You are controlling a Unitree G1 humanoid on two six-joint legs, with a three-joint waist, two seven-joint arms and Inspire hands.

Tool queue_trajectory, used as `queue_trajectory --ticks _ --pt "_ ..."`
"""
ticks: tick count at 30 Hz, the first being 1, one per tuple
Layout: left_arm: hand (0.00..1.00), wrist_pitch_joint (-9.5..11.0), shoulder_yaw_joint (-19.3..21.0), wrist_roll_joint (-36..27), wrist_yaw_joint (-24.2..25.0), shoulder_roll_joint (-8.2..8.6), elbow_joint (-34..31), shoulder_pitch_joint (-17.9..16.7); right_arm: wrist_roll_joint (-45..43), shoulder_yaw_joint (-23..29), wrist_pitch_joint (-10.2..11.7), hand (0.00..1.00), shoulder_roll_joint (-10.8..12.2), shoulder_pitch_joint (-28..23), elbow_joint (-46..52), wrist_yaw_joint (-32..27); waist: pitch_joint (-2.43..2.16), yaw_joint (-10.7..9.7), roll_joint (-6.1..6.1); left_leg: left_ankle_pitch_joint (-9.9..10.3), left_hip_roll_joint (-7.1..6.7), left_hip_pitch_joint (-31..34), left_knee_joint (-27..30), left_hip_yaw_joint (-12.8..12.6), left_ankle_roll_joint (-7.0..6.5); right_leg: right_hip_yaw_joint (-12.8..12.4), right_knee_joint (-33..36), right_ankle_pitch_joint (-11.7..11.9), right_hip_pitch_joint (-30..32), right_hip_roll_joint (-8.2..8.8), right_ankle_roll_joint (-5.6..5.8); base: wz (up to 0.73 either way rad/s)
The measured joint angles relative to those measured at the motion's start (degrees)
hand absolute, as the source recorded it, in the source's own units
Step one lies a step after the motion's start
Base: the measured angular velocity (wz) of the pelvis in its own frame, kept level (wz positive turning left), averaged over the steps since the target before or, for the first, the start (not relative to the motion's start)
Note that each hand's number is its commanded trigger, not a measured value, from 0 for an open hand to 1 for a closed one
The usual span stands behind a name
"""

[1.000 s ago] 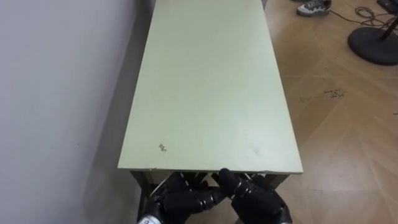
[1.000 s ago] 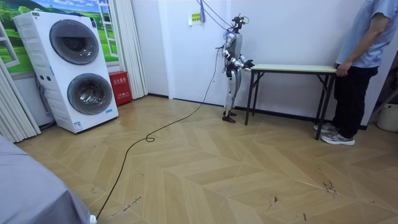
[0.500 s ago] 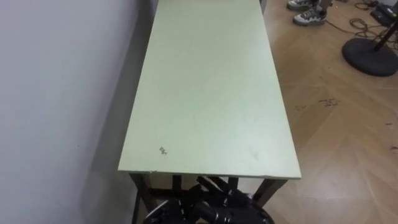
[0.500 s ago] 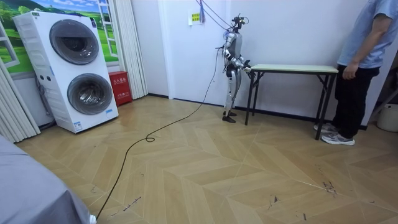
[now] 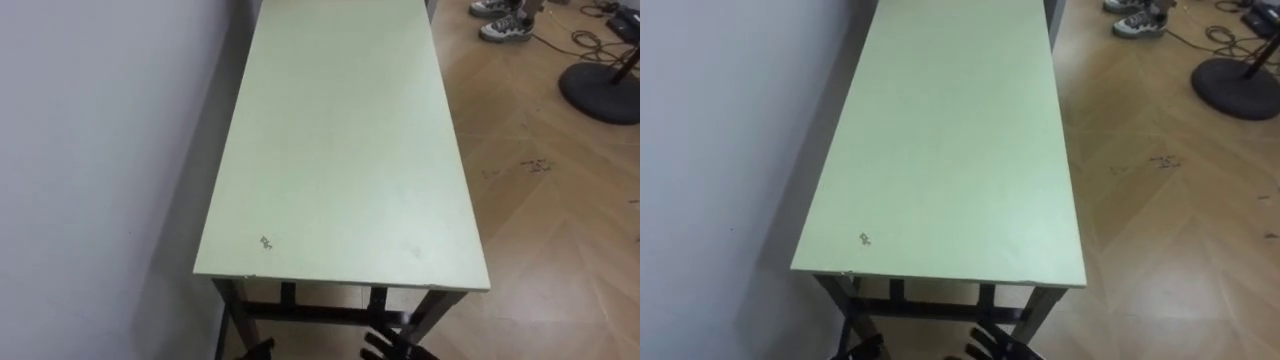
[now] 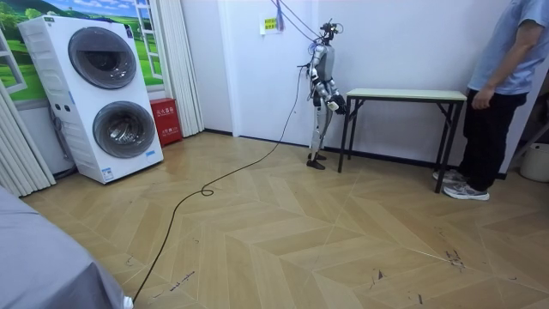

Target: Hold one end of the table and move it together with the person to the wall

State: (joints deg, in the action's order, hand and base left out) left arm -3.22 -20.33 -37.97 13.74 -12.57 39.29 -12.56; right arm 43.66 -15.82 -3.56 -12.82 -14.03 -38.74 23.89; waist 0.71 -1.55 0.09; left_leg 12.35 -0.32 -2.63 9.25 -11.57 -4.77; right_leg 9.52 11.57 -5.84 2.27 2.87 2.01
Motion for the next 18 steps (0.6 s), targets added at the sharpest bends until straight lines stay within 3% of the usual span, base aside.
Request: queue_trajectory --ticks 9,12,18 --pt "0.0 1.9 5.2 3.2 -3.6 0.73 9.3 0.9 -4.2 4.3 3.6 0.0 2.5 2.6 -12.1 -5.1 -0.15 0.0 -0.19 0.1 0.09 -1.3 -0.1 -0.5 0.12 0.3 -0.1 0.0 -1.1 -0.03 0.0 -0.03" --pt "0.0 3.3 7.4 5.3 -5.2 1.64 12.8 1.4 -4.2 5.8 4.3 0.0 3.0 2.8 -15.6 -6.4 -0.11 0.1 -0.1 0.1 0.09 -1.5 -0.1 -0.3 0.12 0.9 -0.1 0.0 -1.5 0.05 0.0 0.02" --pt "0.0 4.1 11.3 8.6 -8.6 4.0 16.9 1.2 -4.7 7.1 5.2 0.0 3.1 1.4 -20.1 -9.0 -0.11 0.4 0.38 0.2 0.12 -2.1 -0.6 -0.6 0.21 0.7 -0.9 0.1 -2.1 -0.16 -0.14 -0.02"
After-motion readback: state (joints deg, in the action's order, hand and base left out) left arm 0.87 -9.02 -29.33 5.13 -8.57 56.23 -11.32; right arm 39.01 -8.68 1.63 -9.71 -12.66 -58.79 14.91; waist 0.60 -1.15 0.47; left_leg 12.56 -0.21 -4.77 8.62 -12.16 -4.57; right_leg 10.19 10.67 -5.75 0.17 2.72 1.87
